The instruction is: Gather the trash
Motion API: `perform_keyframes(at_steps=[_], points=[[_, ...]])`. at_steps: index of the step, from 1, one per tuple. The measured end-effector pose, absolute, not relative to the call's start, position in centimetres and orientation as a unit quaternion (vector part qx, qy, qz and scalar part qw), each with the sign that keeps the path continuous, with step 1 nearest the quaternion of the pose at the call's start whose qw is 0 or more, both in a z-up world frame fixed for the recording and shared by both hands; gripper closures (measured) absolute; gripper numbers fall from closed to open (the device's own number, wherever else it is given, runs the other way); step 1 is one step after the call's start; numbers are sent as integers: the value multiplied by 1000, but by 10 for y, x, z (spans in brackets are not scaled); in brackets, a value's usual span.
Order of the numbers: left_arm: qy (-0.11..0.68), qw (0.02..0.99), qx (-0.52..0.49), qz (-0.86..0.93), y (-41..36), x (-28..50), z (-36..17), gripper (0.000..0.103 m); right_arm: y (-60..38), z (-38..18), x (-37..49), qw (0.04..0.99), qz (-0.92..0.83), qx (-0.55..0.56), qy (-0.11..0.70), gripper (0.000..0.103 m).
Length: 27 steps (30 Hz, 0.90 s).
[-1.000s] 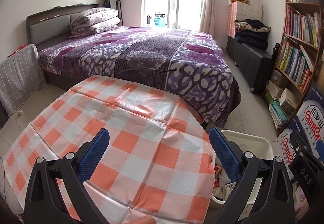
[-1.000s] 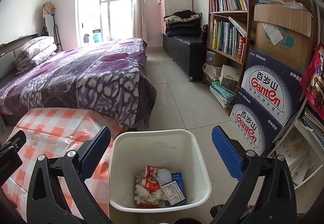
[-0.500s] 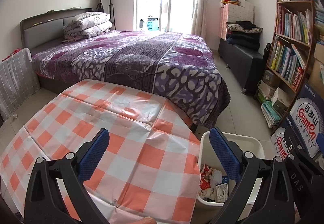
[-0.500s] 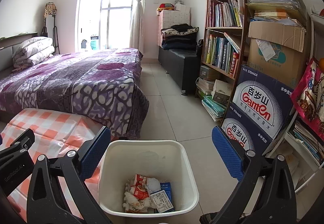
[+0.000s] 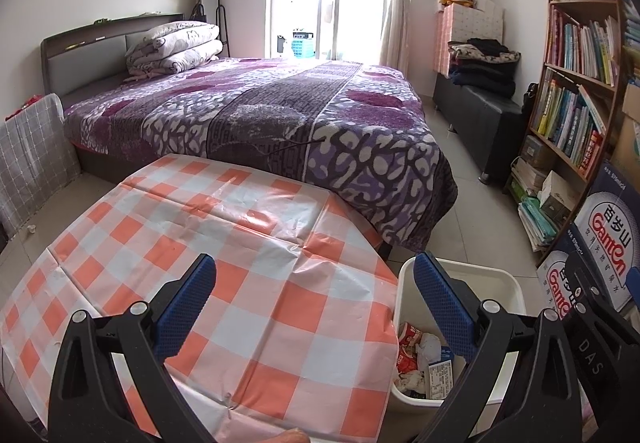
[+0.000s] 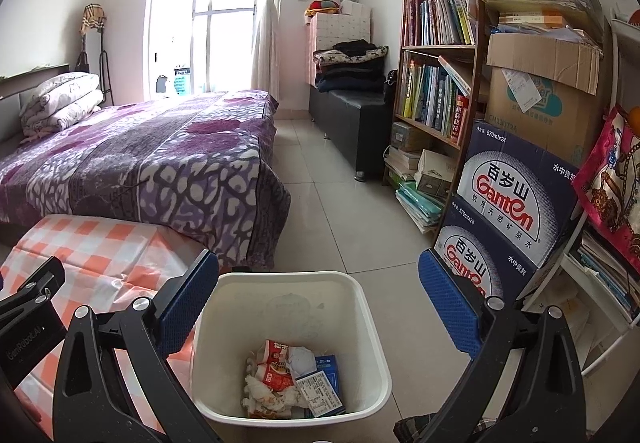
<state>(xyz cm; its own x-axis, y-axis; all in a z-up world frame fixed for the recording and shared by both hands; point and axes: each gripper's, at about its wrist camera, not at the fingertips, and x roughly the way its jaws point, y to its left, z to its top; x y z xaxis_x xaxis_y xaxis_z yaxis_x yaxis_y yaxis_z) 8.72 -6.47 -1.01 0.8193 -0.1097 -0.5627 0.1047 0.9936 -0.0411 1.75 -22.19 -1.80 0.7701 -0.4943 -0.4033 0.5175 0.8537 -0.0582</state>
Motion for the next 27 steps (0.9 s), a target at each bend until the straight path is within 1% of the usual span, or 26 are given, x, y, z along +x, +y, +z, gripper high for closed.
perform_keyframes(at_steps=[27], points=[[304,951,15,-47,-67,90,-15,7,-225,-26,21,937,-262,39,225,7]])
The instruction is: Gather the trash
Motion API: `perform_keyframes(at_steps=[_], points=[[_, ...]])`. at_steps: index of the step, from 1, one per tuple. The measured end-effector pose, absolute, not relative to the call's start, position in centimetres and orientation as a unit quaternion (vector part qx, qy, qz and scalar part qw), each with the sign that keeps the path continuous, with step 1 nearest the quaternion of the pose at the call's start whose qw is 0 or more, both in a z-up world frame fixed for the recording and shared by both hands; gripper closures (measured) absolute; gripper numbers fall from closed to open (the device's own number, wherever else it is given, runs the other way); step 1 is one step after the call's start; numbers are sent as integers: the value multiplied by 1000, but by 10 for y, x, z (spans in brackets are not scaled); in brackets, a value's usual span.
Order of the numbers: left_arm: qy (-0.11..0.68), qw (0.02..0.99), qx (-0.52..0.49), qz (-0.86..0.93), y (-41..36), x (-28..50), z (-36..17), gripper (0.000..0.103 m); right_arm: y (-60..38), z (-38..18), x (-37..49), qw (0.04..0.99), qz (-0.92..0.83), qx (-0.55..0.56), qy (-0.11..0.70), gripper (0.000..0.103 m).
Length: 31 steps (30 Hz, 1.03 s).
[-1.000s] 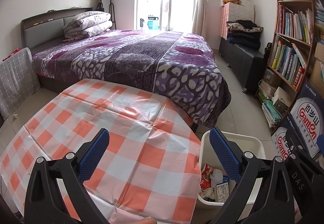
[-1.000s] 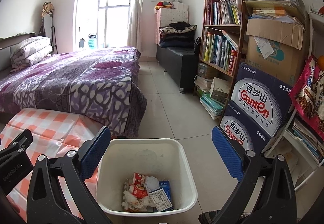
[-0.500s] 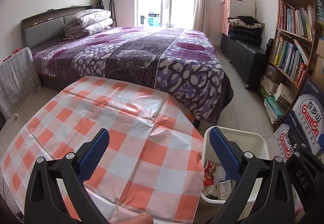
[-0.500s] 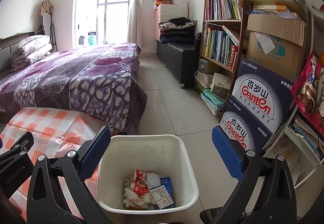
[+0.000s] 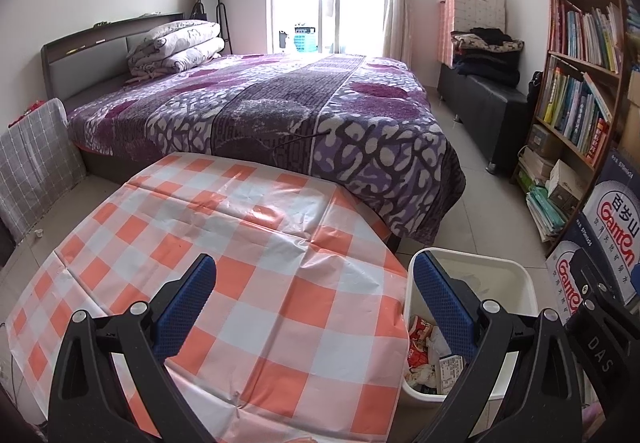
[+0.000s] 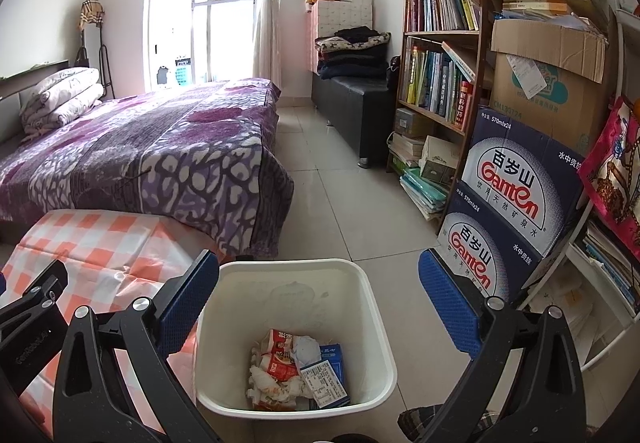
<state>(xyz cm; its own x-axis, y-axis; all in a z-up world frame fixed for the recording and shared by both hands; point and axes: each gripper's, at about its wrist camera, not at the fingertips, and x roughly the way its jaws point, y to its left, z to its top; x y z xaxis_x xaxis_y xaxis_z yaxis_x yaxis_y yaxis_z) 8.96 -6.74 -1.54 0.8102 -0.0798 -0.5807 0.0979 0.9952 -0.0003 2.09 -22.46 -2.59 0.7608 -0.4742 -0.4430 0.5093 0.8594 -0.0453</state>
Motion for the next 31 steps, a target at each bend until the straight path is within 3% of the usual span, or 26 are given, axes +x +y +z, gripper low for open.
perform_keyframes(at_steps=[31], points=[[301,951,13,-72,-71,89,-16,10,-229,-31,28,934,-247,57,250,7]])
